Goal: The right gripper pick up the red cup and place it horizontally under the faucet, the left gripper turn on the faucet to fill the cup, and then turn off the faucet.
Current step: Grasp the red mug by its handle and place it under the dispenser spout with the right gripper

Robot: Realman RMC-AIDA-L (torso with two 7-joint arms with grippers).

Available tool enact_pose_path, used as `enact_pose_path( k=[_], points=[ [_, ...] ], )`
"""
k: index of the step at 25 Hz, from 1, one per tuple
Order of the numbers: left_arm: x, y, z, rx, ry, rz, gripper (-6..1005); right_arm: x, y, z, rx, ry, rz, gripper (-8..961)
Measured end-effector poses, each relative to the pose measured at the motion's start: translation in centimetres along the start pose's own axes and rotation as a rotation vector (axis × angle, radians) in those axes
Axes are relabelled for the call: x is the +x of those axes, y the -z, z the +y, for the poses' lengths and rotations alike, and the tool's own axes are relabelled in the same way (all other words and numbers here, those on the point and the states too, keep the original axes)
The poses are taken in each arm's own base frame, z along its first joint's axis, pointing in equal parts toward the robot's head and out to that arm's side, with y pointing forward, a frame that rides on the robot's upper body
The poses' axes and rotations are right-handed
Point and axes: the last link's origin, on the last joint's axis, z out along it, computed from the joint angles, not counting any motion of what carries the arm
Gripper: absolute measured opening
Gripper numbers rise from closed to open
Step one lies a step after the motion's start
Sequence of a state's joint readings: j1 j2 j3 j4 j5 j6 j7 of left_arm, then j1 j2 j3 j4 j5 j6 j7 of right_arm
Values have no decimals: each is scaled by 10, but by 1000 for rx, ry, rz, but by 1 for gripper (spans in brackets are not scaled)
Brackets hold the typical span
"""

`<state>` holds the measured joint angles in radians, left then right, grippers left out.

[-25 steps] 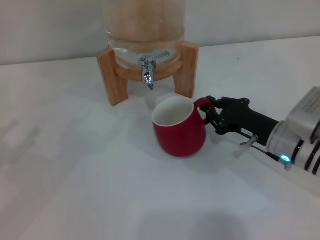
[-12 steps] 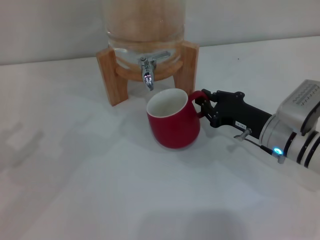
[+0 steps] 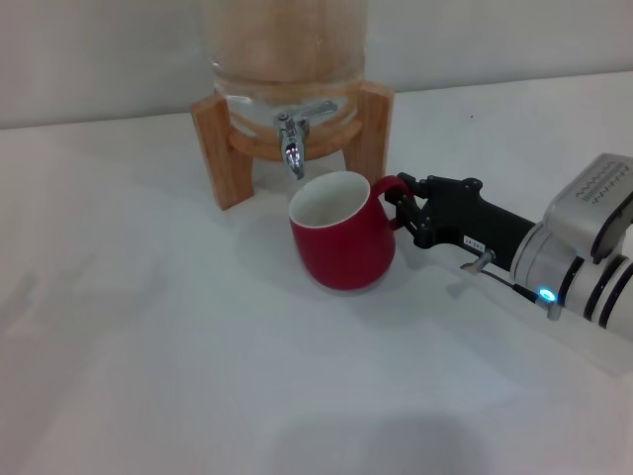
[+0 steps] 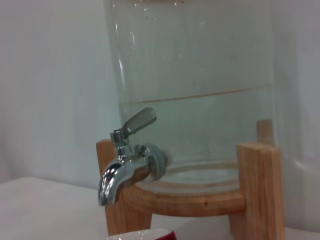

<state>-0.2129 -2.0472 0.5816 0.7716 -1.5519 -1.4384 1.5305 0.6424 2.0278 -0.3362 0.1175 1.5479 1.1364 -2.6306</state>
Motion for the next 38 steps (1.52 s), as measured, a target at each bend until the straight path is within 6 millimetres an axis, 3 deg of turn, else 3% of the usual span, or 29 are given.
enact_pose_path(
  k=[6, 12, 21, 38],
  points=[
    [-13, 6, -15, 107, -12, -92, 825, -2, -1, -1, 9, -5, -15, 164],
    [-15, 8, -18, 133, -8, -97, 825, -5, -4, 1, 6, -13, -23, 164],
    [-13, 5, -18, 130, -9, -90, 825, -3, -16, 12, -17, 32, 12, 165],
    [-12, 3, -15, 110, -5, -85, 825, 1, -21, 5, 42, 41, 52, 156]
  ],
)
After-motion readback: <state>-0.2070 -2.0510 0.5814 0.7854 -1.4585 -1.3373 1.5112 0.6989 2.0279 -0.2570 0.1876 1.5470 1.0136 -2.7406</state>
